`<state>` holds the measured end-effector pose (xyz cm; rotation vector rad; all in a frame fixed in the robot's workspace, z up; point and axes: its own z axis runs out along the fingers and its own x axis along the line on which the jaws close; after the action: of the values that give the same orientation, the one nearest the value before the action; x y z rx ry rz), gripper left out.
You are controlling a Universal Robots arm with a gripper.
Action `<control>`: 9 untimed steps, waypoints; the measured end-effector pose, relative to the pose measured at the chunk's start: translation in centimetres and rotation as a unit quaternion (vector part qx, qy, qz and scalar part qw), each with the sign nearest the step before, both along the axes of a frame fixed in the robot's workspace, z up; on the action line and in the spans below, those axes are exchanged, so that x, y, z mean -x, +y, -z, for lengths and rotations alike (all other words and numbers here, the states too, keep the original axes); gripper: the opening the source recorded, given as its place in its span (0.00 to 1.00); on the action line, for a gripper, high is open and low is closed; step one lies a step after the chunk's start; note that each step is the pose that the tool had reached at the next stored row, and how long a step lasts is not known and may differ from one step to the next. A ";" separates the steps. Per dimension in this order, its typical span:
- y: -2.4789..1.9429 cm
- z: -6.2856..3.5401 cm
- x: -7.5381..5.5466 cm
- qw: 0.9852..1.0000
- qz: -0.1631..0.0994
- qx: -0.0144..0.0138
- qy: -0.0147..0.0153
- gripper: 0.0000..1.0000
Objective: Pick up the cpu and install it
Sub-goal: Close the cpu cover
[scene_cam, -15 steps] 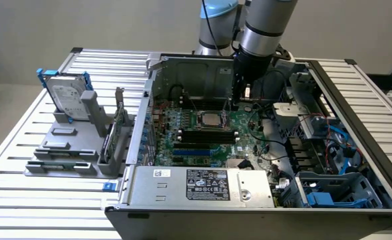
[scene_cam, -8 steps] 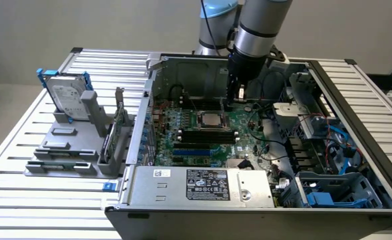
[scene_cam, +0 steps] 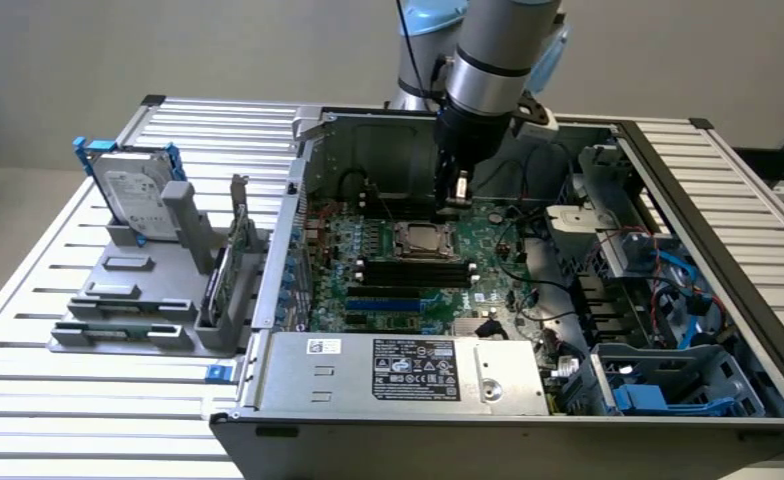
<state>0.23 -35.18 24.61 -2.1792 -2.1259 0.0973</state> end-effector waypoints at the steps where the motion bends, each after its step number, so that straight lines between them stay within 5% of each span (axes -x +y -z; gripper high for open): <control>1: 0.00 0.04 0.3 1.000 0.000 0.000 0.000 0.11; 9: 0.00 0.34 2.8 1.000 0.000 -0.001 0.003 0.11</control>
<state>-2.55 -35.18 24.27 -2.1746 -2.1217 0.1016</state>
